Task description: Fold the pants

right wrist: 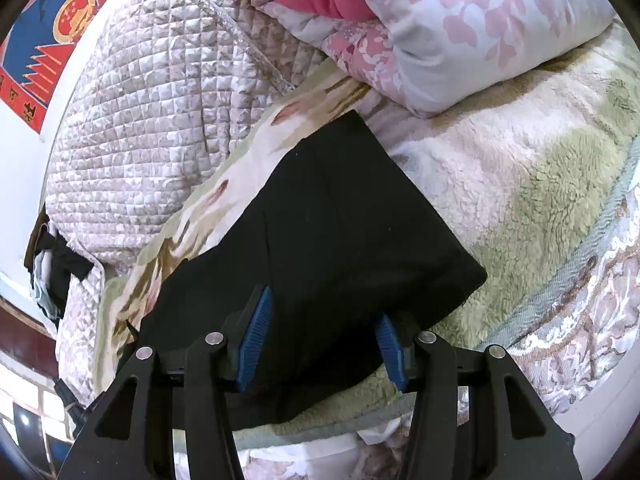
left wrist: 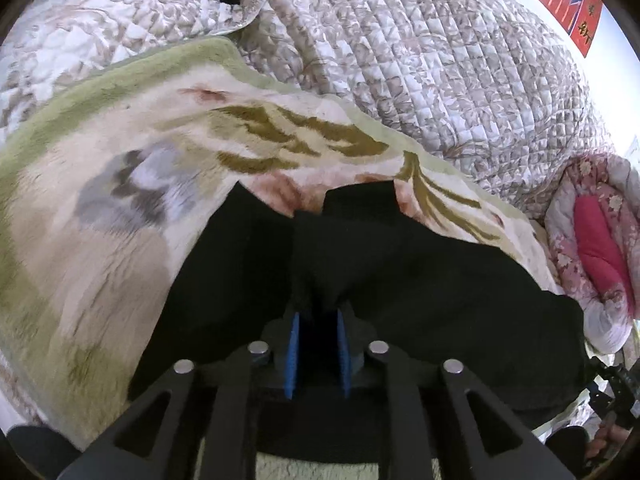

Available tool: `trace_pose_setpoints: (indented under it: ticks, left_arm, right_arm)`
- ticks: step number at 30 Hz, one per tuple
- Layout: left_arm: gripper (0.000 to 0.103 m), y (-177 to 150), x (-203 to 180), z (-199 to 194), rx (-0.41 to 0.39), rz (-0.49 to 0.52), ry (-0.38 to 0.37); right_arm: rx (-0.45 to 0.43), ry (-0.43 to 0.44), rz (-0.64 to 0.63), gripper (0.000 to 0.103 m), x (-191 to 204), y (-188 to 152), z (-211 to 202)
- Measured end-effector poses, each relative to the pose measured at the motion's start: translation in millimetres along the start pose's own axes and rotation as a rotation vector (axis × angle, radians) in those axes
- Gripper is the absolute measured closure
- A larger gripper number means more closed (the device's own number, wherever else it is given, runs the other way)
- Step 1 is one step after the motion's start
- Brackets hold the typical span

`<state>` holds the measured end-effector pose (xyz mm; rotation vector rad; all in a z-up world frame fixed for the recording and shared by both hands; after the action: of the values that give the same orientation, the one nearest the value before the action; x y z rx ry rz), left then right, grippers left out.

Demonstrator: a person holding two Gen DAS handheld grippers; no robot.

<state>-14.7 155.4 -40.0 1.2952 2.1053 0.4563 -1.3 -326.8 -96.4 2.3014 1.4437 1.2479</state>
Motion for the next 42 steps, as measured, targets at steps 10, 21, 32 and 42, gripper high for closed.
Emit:
trace_pose_setpoints:
  ticks: [10, 21, 32, 42]
  left_arm:
    - [0.075, 27, -5, 17, 0.004, 0.025, -0.14]
    - [0.098, 12, 25, -43, -0.116, -0.113, 0.085]
    - [0.098, 1, 37, -29, -0.047, -0.147, 0.121]
    - [0.098, -14, 41, -19, 0.004, -0.1, 0.193]
  right_arm:
    - [-0.011, -0.028, -0.008, 0.089, -4, 6, 5]
    - [-0.015, -0.017, 0.043, 0.092, -14, 2, 0]
    - [-0.044, 0.076, 0.029, 0.094, 5, 13, -27]
    - [0.029, -0.025, 0.065, 0.094, -19, 4, -6]
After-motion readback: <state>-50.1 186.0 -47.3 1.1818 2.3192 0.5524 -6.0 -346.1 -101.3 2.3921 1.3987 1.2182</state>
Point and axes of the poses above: each gripper's, at about its wrist camera, not at the fingertips, and z roughly the way its jaws point, x to its left, y to its top, the point moved 1 cm from there along z, roughly the way its jaws point, and after that the axes turned 1 degree about y, right-handed, at the moved point
